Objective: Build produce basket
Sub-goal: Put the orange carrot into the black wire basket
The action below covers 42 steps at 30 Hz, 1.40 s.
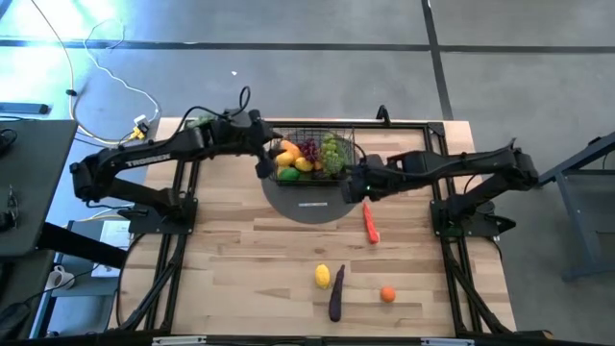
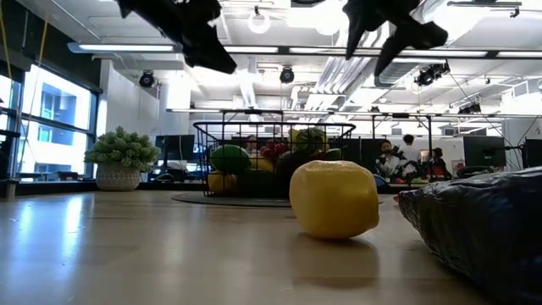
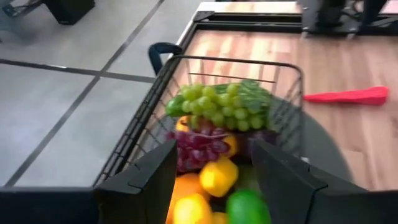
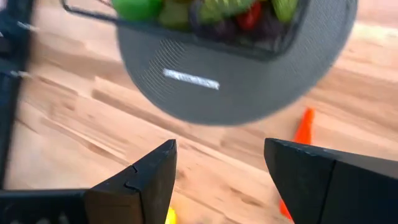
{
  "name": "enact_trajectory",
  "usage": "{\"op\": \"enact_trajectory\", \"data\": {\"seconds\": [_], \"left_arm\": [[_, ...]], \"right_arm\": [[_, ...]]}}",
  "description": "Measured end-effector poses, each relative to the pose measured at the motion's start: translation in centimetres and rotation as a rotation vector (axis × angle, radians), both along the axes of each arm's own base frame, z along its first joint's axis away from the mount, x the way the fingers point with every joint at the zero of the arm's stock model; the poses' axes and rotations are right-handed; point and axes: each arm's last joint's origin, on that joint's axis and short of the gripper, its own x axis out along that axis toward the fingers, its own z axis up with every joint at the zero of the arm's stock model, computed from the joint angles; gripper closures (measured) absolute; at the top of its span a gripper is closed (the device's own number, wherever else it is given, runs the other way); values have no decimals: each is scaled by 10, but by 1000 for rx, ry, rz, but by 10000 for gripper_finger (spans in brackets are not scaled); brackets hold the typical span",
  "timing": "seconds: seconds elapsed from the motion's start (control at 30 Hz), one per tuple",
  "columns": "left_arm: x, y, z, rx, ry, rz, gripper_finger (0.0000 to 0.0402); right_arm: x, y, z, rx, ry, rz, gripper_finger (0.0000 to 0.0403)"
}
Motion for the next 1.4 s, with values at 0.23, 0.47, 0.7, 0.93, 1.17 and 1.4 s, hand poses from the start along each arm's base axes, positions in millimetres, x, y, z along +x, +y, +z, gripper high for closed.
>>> {"op": "enact_trajectory", "data": {"seconds": [0.23, 0.47, 0.7, 0.93, 1.17, 1.4], "left_arm": [[1, -26, 7, -25, -10, -75, 204], [6, -46, 3, -93, 14, -114, 204], [11, -65, 3, -113, 19, -178, 204], [13, -81, 0, -180, 36, -204, 204], [13, -102, -5, -221, 94, -238, 204], [14, -118, -6, -171, 111, -235, 204]], "right_arm": [[0, 24, -16, 34, 135, 33, 178], [0, 44, -33, 48, 271, 39, 178], [6, 59, -57, 39, 415, 42, 178], [16, 70, -84, 33, 543, 72, 178], [14, 73, -125, 89, 595, 98, 178], [6, 71, -155, 107, 563, 106, 178]]}}
